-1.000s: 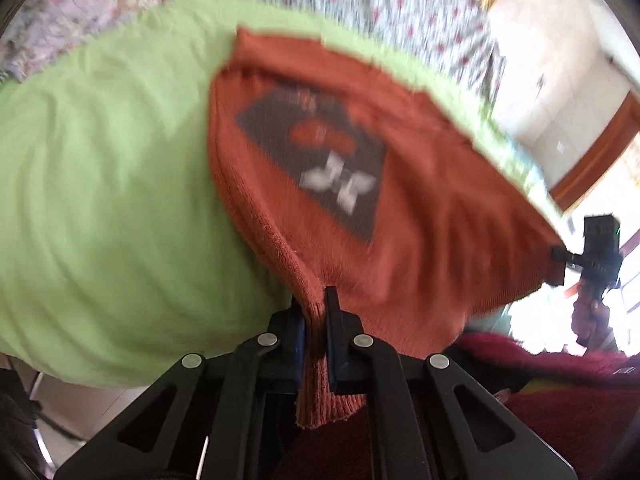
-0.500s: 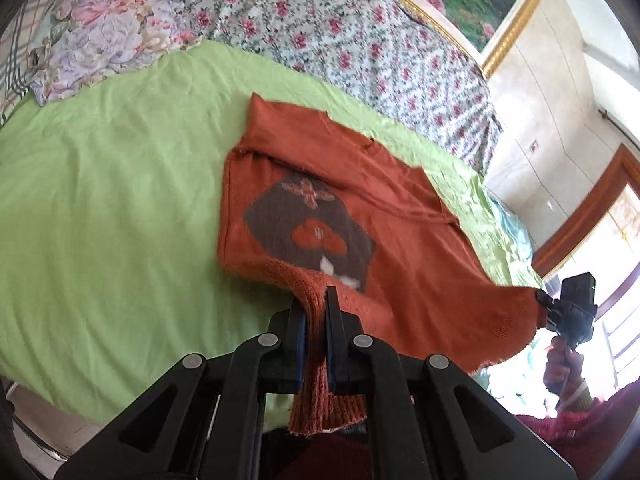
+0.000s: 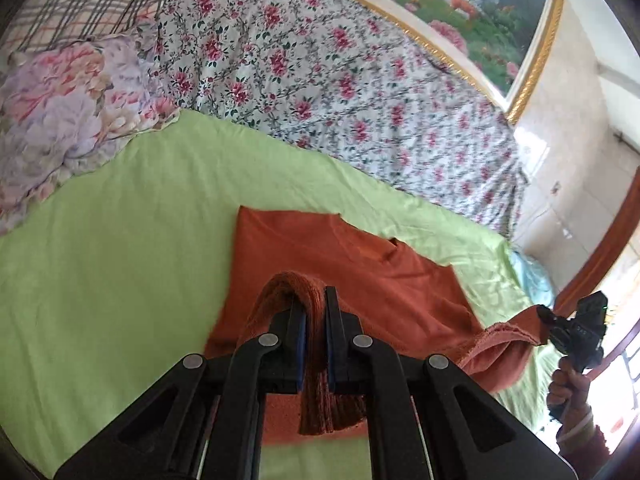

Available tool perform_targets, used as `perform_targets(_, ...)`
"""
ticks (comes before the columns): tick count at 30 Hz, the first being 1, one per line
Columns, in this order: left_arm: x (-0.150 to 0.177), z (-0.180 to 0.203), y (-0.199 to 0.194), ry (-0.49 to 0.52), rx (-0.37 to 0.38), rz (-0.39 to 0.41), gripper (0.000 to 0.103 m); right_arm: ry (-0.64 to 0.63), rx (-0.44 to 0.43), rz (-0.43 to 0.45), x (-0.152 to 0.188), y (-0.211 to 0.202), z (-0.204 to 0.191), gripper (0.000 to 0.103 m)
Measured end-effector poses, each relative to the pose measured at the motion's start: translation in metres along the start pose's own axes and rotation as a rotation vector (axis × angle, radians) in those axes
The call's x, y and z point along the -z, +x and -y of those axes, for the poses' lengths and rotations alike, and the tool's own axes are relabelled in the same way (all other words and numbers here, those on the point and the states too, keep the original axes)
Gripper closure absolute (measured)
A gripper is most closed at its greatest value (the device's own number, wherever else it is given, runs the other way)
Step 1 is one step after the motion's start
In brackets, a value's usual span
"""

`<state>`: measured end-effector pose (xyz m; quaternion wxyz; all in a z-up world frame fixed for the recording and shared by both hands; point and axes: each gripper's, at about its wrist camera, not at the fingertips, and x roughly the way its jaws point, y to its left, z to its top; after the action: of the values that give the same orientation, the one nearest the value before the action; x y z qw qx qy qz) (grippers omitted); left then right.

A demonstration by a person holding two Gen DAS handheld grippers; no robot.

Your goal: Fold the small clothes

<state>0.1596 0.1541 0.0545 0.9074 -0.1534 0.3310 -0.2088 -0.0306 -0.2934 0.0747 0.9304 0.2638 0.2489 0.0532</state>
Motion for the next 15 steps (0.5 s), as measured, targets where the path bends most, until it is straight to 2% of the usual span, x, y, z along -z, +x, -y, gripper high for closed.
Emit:
perform_targets(7,-0.045,-0.021,0.088,-0.048,-0.053,-0.064,0.098,0.045,0.102,-0.042,-0.052,0.07,0.048,0.096)
perform_targets(11,-0.05,-0.036,0.144,-0.062,-0.103,-0.144,0.098,0.069,0.191,-0.101,-0.059,0.107,0.073,0.096)
perform_targets(15,-0.041,-0.055,0.188,-0.093,-0.142,-0.234,0.097,0.118,0.269,-0.182,-0.052,0.136,0.099,0.096)
